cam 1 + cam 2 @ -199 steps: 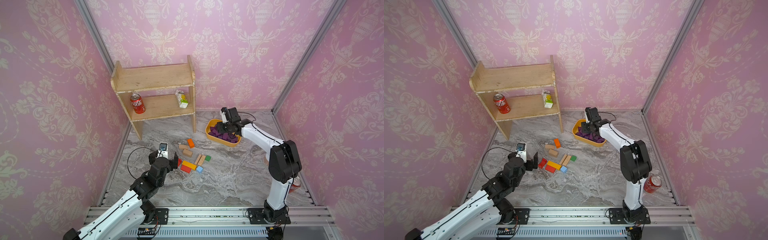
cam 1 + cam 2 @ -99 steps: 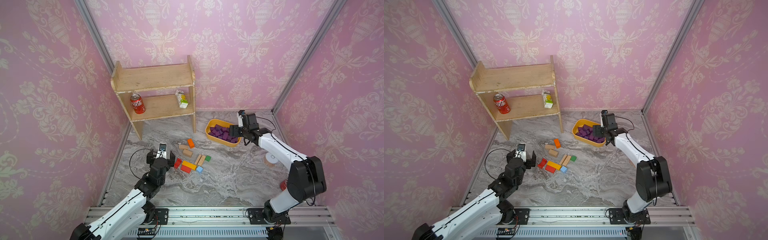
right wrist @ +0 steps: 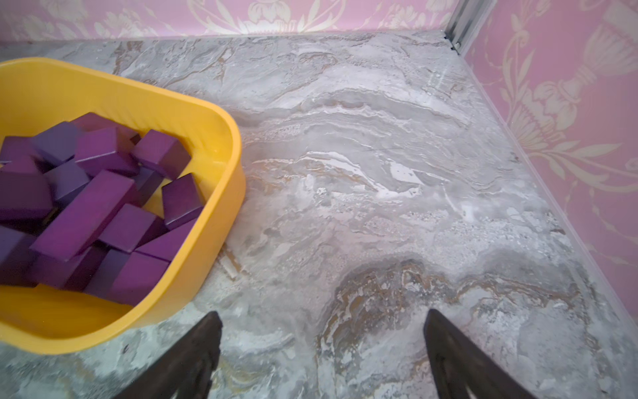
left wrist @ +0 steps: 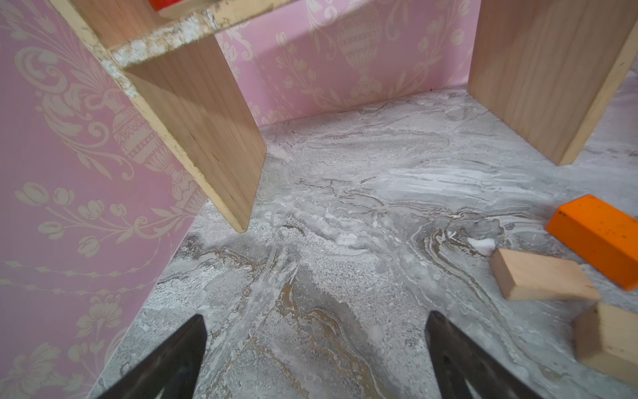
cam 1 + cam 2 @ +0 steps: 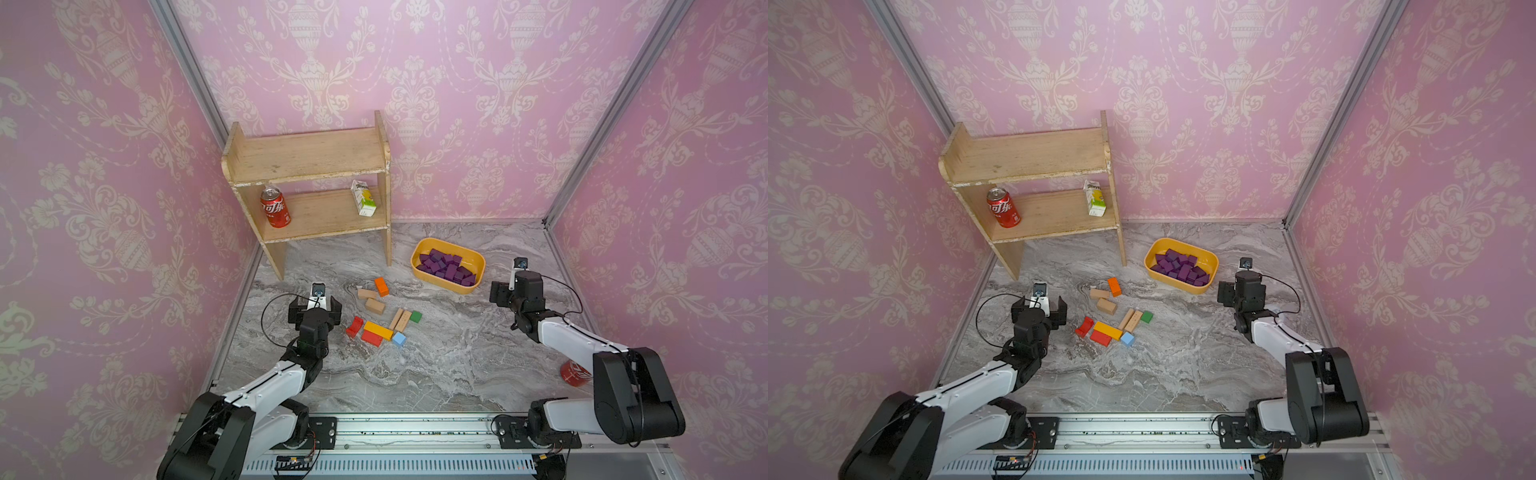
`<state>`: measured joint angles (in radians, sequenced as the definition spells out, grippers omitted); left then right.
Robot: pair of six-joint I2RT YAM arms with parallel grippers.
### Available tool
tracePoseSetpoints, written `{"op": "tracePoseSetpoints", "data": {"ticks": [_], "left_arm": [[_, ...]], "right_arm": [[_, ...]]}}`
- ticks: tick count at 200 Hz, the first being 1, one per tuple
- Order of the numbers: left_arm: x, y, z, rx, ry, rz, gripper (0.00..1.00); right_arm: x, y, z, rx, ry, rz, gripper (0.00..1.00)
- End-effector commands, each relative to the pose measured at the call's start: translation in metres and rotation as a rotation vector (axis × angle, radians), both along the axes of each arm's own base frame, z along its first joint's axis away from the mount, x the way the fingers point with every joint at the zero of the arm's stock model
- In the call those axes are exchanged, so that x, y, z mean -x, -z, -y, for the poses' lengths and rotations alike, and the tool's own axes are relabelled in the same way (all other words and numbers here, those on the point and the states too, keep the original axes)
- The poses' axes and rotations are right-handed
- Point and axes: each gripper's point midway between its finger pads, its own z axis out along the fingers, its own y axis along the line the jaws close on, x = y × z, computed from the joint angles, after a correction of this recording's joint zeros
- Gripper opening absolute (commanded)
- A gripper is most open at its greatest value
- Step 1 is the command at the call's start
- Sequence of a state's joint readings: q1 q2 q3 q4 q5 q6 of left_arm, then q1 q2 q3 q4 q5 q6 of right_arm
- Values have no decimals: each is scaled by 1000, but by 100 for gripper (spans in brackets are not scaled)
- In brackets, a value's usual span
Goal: Pick purple bricks into the storage bin
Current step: Reset both arms
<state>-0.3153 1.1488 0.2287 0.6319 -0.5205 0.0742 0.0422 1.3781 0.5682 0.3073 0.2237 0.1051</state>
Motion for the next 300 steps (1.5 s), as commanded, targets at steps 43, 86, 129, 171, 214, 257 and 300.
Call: {"op": "tracePoseSetpoints", "data": {"ticks": [43, 86, 129, 171, 214, 257, 300], "left_arm": [[-27, 1, 14, -6, 82, 78, 99], [-28, 0, 14, -4, 83, 97, 99], [-28, -2, 11, -32, 86, 135, 99], [-29, 4, 8, -42, 107, 160, 99], [-34, 11, -15, 48, 54, 187, 99], [-47, 27, -30, 109, 19, 134, 99], [-53, 28, -46, 107, -90, 114, 99]], "right_arm": [[-16, 2, 9, -79, -7, 98, 100], [-16, 4, -13, -51, -120, 121, 100], [-15, 4, -22, -16, -149, 131, 100], [-7, 9, -25, -10, -164, 196, 100], [-4, 8, -29, 17, -173, 210, 100], [-7, 11, -28, -3, -182, 187, 100], [-9, 10, -29, -27, -202, 183, 100]]}}
